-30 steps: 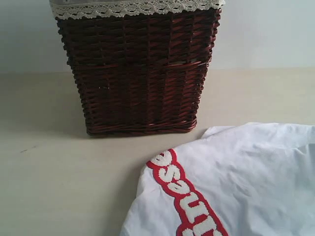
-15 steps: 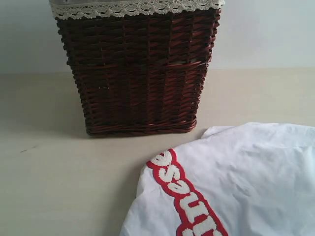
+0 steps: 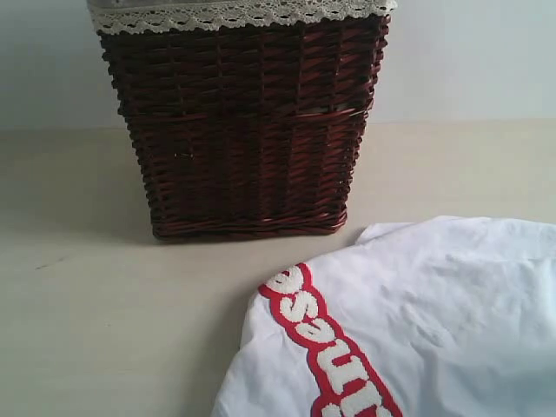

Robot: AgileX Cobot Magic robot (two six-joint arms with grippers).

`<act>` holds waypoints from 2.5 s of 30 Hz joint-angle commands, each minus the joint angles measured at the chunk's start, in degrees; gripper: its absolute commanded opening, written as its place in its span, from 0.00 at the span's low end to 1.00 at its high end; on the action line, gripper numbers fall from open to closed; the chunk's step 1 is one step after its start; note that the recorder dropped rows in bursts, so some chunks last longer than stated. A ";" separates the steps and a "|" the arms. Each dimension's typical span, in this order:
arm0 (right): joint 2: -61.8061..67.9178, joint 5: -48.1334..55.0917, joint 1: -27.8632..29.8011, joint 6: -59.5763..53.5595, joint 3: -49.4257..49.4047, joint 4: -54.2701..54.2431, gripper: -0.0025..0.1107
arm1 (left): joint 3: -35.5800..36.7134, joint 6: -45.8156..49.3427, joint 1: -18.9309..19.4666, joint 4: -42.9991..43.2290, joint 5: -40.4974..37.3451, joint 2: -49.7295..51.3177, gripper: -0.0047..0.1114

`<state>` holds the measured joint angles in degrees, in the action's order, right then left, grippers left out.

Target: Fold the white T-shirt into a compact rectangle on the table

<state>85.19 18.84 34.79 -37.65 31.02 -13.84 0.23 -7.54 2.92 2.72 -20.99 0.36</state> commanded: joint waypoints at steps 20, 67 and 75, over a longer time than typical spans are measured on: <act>5.25 -7.18 8.57 4.01 -0.13 -4.29 0.26 | -0.23 -0.13 -0.15 0.01 0.75 -0.36 0.04; -3.00 13.59 1.83 -49.01 -3.05 -49.11 0.27 | -0.23 -0.13 -0.15 0.01 0.75 -0.36 0.04; -10.12 11.51 1.83 -52.94 -3.05 -32.48 0.02 | -0.23 -0.13 -0.15 0.01 0.75 -0.36 0.04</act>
<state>77.35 30.20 36.73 -88.08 27.82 -53.62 0.23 -7.54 2.92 2.72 -20.99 0.36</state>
